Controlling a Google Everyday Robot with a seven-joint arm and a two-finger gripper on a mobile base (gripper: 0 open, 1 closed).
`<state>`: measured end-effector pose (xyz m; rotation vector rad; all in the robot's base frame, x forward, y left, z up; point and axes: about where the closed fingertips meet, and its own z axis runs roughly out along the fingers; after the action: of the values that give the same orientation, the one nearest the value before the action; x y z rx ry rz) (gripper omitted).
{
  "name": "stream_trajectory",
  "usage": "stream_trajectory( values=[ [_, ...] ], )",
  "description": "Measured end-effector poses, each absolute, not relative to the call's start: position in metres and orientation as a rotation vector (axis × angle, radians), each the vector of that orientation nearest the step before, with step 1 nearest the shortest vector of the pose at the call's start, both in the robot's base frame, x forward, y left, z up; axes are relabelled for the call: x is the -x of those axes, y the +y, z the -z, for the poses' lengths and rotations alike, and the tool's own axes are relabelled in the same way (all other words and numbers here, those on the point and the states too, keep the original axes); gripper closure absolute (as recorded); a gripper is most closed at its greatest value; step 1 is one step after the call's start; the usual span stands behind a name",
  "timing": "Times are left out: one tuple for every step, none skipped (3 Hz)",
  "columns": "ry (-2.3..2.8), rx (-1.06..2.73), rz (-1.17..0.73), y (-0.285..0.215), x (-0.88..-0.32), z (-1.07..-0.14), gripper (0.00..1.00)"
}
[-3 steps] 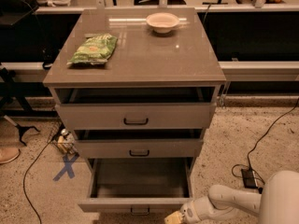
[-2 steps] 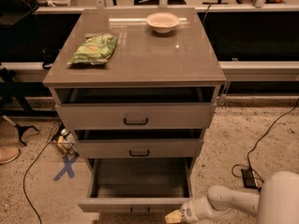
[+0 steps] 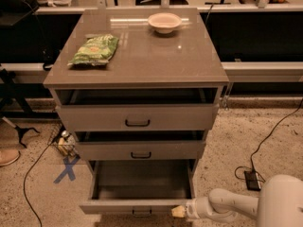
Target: Close bottom drawer
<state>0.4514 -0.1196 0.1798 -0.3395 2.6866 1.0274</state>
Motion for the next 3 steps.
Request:
stream_trajectory(
  values=[
    [2.658,0.319,-0.980,-0.121,-0.470,-0.173,1.00],
    [2.567,0.293,-0.919,-0.116,-0.513,-0.168,1.00],
    [2.526,0.312,-0.905,-0.106,-0.534,-0.169,1.00]
  ],
)
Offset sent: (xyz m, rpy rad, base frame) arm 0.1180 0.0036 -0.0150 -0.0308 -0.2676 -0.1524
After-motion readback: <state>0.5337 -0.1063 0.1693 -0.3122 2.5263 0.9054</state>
